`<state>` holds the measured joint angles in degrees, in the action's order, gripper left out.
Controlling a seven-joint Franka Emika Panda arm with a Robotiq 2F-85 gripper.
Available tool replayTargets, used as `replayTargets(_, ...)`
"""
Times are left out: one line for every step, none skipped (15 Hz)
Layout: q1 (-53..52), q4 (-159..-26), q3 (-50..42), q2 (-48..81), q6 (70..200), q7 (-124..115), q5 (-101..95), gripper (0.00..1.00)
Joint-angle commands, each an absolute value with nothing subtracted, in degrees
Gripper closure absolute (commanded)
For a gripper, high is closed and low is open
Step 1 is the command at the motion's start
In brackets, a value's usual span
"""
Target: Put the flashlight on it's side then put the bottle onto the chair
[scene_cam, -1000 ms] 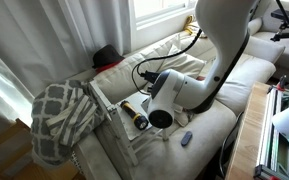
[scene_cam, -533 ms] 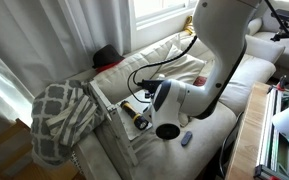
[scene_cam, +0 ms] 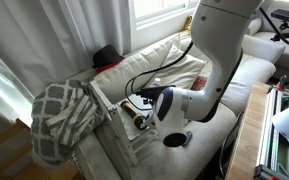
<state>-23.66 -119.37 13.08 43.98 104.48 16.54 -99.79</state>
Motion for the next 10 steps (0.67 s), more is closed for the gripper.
replayTargets(-23.77, -119.42, 13.89, 44.93, 103.24, 18.78, -103.58, 0.76)
replayTargets(-23.59, -119.43, 14.08, 44.95, 103.62, 19.32, -103.96, 0.76)
replayTargets(-23.55, -119.53, 14.18, 44.88, 103.69, 19.59, -104.42, 0.55)
replayTargets(-23.38, -119.59, 14.31, 44.78, 103.94, 20.09, -104.61, 0.26)
replayTargets(-23.25, -119.76, 14.39, 44.56, 104.16, 20.7, -104.88, 0.25)
replayTargets(-23.13, -119.88, 14.5, 44.46, 104.27, 20.97, -104.86, 0.2)
replayTargets(-22.98, -119.94, 14.67, 44.36, 104.34, 20.99, -104.55, 0.12)
replayTargets(-22.8, -120.19, 14.79, 44.1, 104.83, 21.25, -104.69, 0.04)
replayTargets(-22.59, -120.33, 14.95, 43.93, 105.26, 21.43, -104.64, 0.0)
replayTargets(-22.42, -120.41, 15.11, 43.77, 105.54, 21.43, -104.56, 0.0)
